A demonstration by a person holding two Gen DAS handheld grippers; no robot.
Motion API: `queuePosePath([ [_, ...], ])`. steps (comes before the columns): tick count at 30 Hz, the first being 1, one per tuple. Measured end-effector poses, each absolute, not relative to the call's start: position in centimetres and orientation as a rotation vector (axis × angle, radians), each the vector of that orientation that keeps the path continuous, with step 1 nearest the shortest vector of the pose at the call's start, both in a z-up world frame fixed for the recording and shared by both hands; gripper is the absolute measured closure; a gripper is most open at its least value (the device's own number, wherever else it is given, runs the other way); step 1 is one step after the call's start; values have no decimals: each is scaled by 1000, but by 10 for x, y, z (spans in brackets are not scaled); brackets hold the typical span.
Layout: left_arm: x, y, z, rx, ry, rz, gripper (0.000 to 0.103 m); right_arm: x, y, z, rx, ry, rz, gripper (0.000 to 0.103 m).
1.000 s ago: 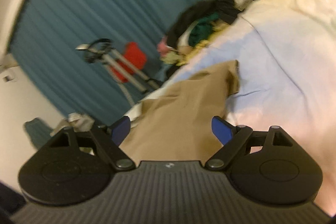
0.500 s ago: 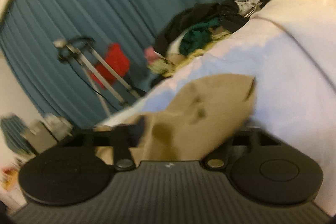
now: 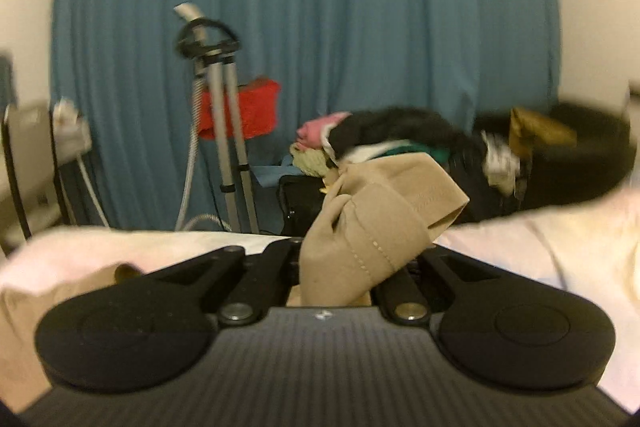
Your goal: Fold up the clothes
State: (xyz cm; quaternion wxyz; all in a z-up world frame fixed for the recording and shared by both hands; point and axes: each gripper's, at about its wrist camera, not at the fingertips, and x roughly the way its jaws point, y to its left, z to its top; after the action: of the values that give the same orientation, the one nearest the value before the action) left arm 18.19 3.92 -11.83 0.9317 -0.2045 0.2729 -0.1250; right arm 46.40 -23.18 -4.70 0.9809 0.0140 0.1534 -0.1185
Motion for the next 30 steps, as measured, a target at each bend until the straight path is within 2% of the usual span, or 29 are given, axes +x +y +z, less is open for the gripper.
queuePosePath([
  [3,179,61,-113,-438,553,-221,11,479,-181,-58,-82,365,-228,97],
  [9,191,87,-125,-471,561,-150,11,516,-94,-125,-302,493,-177,97],
  [13,201,94,-139,-484,592,-130,11,534,-70,-159,-325,549,-151,96],
  [17,206,90,-148,-493,614,-151,11,539,-73,-166,-251,563,-122,92],
  [18,207,88,-150,-489,618,-156,11,538,-76,-165,-211,569,-100,89],
  [19,208,85,-151,-485,622,-162,11,537,-79,-164,-172,575,-79,72],
  [20,208,82,-152,-480,628,-171,11,536,-83,-164,-133,580,-58,45],
  [22,208,76,-154,-470,639,-189,11,522,-85,-156,-78,552,-25,22],
  [30,198,64,-145,-420,640,-209,11,413,-102,-109,55,492,-7,20],
])
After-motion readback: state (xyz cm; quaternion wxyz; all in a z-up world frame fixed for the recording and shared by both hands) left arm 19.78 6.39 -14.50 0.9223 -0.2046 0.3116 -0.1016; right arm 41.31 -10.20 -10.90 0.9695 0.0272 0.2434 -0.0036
